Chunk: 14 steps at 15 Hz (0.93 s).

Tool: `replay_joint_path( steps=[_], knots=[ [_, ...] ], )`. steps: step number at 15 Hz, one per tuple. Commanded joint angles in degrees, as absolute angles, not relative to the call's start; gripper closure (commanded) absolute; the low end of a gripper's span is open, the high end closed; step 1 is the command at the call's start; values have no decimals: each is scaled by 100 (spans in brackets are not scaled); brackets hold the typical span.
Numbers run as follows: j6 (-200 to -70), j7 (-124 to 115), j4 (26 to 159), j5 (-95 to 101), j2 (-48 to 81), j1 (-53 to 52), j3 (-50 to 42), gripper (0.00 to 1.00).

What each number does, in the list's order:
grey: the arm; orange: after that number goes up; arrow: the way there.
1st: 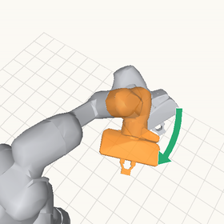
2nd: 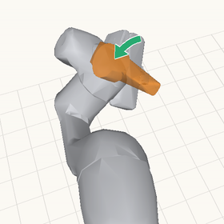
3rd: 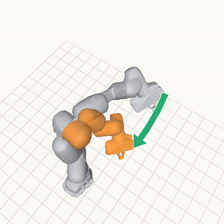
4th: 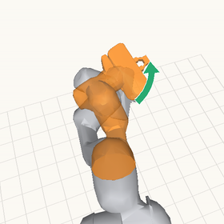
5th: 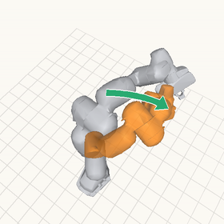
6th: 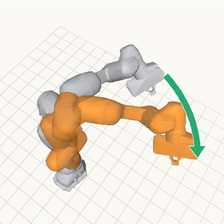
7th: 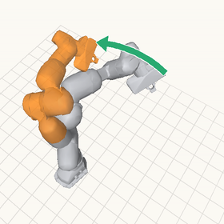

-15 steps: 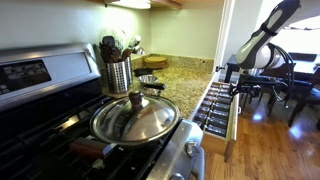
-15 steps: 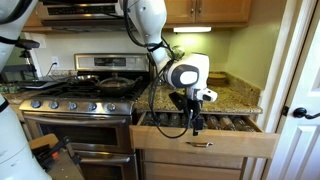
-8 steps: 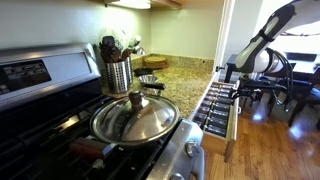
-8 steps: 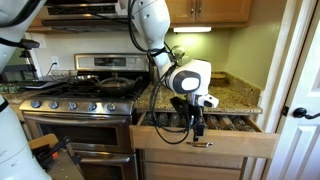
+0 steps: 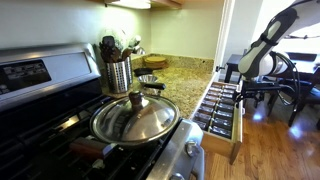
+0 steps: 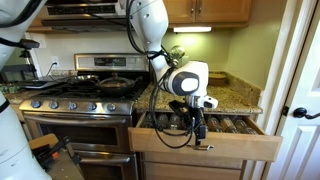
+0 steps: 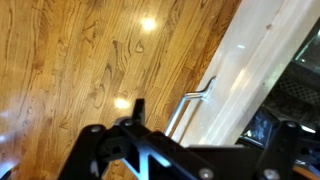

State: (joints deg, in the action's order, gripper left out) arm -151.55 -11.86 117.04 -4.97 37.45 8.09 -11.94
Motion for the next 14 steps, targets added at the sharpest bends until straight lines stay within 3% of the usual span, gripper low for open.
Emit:
replay_joint_path(
  steps=[1, 9, 14],
  knots=[
    [-15797, -1244, 12810, 514, 3322, 223, -1985, 0],
    [-17950, -1233, 14234, 1973, 3583, -1519, -4176, 0],
    [-18517, -680, 14847, 1327, 3482, -1906, -4544, 0]
  ],
)
